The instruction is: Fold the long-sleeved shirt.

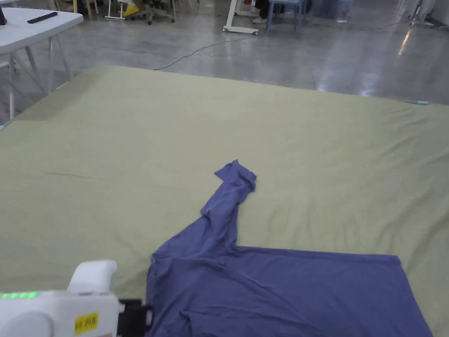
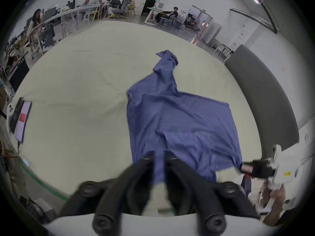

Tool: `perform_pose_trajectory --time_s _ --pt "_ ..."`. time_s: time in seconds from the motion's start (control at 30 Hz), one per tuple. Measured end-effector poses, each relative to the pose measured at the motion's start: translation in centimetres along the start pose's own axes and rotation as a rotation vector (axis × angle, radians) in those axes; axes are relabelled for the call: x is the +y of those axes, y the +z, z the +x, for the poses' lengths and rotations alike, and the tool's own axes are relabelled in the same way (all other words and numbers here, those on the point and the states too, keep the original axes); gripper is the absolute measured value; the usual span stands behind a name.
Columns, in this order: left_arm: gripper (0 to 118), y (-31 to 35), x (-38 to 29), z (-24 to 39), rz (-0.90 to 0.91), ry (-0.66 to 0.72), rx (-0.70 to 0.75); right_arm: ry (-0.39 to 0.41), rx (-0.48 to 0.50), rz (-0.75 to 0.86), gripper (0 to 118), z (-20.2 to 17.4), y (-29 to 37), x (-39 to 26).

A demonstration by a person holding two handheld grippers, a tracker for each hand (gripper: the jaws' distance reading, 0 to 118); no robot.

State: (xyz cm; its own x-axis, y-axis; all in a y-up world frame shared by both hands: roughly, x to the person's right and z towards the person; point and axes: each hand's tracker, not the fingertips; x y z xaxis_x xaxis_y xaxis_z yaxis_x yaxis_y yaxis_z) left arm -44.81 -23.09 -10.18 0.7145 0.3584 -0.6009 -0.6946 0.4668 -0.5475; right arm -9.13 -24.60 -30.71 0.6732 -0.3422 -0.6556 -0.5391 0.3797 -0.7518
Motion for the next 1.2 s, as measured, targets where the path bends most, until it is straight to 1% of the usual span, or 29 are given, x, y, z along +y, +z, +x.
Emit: perform_pose_trajectory --time_s 0.03,0.07,0.1,0.13,0.17,0.23,0.3,0.33,0.4,0.43,0.53,0.57,0.6,0.63,0.67,0.7,0.73,0.77,0.8,0.83,0.87,0.9,0.93,0.97,1.03,1.13,1.17,1.2 --pt "45 -1.5 1.8 -0.4 0.004 0.004 0.015 -0.005 0.004 0.0 0 0.1 -0.1 0.1" --pt "95 -3.1 3.4 -0.7 -0.003 -0.002 0.037 -0.009 0.005 0.001 0 0.3 -0.2 0.3" --pt "116 -5.1 5.2 -1.3 -0.017 -0.011 0.086 -0.014 0.002 0.0 0 0.6 -0.6 0.5" --pt "118 -7.0 7.0 -1.8 -0.002 -0.007 0.099 -0.022 -0.005 -0.001 0 0.9 -0.9 0.7" --pt "118 -8.9 8.4 -2.1 -0.027 -0.015 0.144 -0.027 -0.009 -0.002 0 1.1 -1.0 0.8" --pt "118 -12.9 11.0 -2.8 -0.12 0.008 0.157 -0.042 -0.015 -0.008 0 1.8 -1.2 1.1" --pt "114 -16.7 13.0 -3.8 -0.128 0.028 0.18 -0.052 -0.033 -0.021 0 2.6 -1.9 1.6" --pt "104 -18.2 13.8 -3.6 -0.157 0.025 0.232 -0.058 -0.047 -0.027 0 3.0 -2.0 1.8" --pt "90 -20.3 14.6 -3.4 -0.176 0.002 0.233 -0.076 -0.069 -0.027 0 3.9 -2.4 2.4" --pt "87 -21.0 14.7 -3.2 -0.193 -0.024 0.272 -0.089 -0.083 -0.026 0 4.2 -2.4 2.8" --pt "86 -23.2 14.7 -2.2 -0.223 -0.153 0.344 -0.108 -0.107 -0.017 0 5.2 -2.4 4.3" --pt "84 -23.1 14.5 -2.0 -0.218 -0.155 0.349 -0.115 -0.111 -0.013 0 5.5 -2.4 4.8" --pt "76 -23.0 14.5 -1.8 -0.205 -0.151 0.353 -0.118 -0.113 -0.006 0 5.9 -2.3 5.6" --pt "48 -22.6 14.5 -1.4 -0.198 -0.175 0.352 -0.113 -0.118 0.001 0 6.3 -2.2 6.5" --pt "10 -22.3 14.4 -1.0 -0.184 -0.216 0.335 -0.102 -0.136 0.009 0 7.2 -2.3 7.4" --pt "0 -21.1 13.3 0.1 -0.185 -0.222 0.262 -0.075 -0.18 0.025 0 7.7 -2.3 9.0" --pt "0 -20.9 13.2 0.5 -0.195 -0.22 0.282 -0.044 -0.214 0.044 0 8.3 -2.3 10.8" --pt "0 -20.8 13.2 0.9 -0.196 -0.251 0.325 -0.014 -0.227 0.051 17 8.9 -2.4 12.4" --pt "0 -20.5 13.4 0.8 -0.196 -0.251 0.3 0.003 -0.23 0.054 50 9.8 -2.6 14.8" --pt "0 -20.2 14.0 -0.2 -0.185 -0.243 0.282 -0.002 -0.222 0.064 76 10.8 -2.9 16.6" --pt "0 -19.5 14.4 -0.6 -0.166 -0.189 0.232 -0.01 -0.217 0.067 88 12.1 -3.4 18.7" --pt "0 -18.7 14.8 -1.1 -0.153 -0.131 0.177 -0.019 -0.223 0.063 88 13.2 -4.5 20.7" --pt "0 -18.0 15.0 -1.2 -0.141 -0.103 0.147 -0.037 -0.225 0.052 112 14.9 -5.8 22.8" --pt "0 -16.7 15.2 -1.1 -0.121 -0.108 0.133 -0.042 -0.228 0.045 118 16.2 -6.9 24.9" --pt "0 -15.7 15.2 -0.4 -0.118 -0.178 0.136 -0.051 -0.295 -0.014 118 18.2 -9.9 28.3" --pt "0 -13.9 15.1 0.9 -0.104 -0.197 0.123 -0.031 -0.427 -0.167 118 20.2 -14.4 31.1" --pt "0 -13.5 15.1 1.1 -0.101 -0.205 0.121 -0.043 -0.458 -0.159 118 20.4 -15.4 31.3" --pt "0 -13.2 15.1 1.5 -0.098 -0.216 0.122 -0.052 -0.437 -0.154 117 20.5 -16.1 31.5"
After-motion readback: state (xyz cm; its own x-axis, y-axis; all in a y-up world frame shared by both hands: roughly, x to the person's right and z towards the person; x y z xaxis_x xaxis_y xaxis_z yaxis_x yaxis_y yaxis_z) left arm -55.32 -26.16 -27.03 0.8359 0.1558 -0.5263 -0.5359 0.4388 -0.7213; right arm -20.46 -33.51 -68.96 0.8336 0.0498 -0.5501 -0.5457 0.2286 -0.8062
